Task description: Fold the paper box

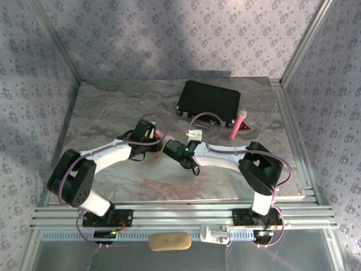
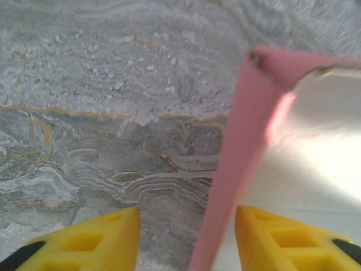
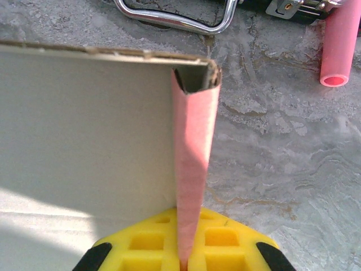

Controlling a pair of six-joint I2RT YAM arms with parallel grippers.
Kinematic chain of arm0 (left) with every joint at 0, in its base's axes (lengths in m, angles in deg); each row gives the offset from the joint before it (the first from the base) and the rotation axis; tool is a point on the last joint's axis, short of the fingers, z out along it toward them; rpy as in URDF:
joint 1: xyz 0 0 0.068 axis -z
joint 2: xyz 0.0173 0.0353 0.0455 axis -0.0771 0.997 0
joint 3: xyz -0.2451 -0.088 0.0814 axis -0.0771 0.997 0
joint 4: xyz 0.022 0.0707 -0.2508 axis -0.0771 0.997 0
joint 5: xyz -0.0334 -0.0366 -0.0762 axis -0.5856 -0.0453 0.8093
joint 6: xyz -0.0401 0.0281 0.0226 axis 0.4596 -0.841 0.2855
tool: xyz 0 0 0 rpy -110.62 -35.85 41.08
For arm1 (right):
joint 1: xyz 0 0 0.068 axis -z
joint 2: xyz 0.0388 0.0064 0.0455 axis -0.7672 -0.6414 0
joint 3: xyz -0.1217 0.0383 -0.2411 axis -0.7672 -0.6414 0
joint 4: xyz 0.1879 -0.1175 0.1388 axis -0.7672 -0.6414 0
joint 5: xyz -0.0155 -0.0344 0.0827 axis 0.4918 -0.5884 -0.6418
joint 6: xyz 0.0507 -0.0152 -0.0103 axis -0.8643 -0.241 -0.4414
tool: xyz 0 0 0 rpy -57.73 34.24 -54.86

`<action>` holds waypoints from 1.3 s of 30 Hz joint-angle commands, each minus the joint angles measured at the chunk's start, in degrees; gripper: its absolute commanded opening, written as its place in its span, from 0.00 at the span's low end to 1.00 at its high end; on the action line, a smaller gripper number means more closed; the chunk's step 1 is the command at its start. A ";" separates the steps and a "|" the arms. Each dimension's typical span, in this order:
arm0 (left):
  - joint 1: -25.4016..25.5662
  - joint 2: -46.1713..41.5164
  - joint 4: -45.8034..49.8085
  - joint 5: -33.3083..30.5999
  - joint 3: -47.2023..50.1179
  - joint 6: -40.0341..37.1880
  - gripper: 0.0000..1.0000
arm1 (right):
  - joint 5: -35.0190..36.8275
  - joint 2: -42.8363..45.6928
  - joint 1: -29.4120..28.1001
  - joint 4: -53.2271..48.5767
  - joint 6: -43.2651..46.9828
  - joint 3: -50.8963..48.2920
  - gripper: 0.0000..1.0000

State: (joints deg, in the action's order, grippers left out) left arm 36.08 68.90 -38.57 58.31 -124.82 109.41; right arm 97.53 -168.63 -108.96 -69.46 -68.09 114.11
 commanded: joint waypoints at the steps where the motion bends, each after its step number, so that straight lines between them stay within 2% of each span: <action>1: -0.21 2.10 0.94 -1.12 -1.60 -1.13 0.43 | 1.58 0.96 0.15 -2.64 -0.26 -0.64 0.00; 8: 0.47 4.77 -0.78 -3.93 -1.79 -0.86 0.30 | 1.66 0.92 0.25 -2.45 -0.05 -0.68 0.00; 10: 1.48 5.18 -0.78 -6.06 -1.78 -0.63 0.20 | 1.66 0.96 0.28 -2.35 -0.17 -0.71 0.00; 13: 4.05 5.80 0.89 -12.49 -2.26 0.18 0.00 | 1.82 0.96 0.27 -2.64 -0.60 -0.95 0.00; 18: 7.93 7.19 6.77 -26.47 -3.20 4.66 0.00 | 2.23 0.66 0.29 -3.87 -1.45 -0.66 0.00; 20: 8.50 6.98 6.62 -28.21 -2.66 6.05 0.00 | 2.25 0.61 0.19 -3.85 -1.52 -0.66 0.00; 24: 9.27 6.40 5.52 -27.86 -2.42 6.65 0.00 | 2.10 0.58 0.14 -3.69 -1.67 -0.94 0.00; 25: 9.38 6.05 5.40 -27.28 -2.68 6.44 0.05 | 2.10 0.64 0.13 -3.69 -1.63 -1.01 0.00; 28: 9.43 3.52 3.93 -23.90 -2.73 5.28 0.38 | 2.10 0.94 0.07 -3.31 -1.61 -1.39 0.00; 31: 9.33 -0.23 3.29 -20.19 -3.28 4.00 0.58 | 2.02 1.21 0.15 -2.66 -1.41 -1.91 0.00; 34: 7.70 -2.43 2.87 -13.95 -4.33 2.88 0.67 | 1.81 1.10 0.22 -2.50 -1.37 -1.82 0.00; 39: 4.59 -1.46 4.18 -7.08 -6.30 1.23 0.66 | 1.71 1.22 0.19 -2.30 -1.38 -1.81 0.00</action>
State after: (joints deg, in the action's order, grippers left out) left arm 41.90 67.26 -35.95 45.74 -129.25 112.62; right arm 97.57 -168.59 -108.85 -69.24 -68.97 112.93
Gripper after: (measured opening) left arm 0.673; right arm 0.070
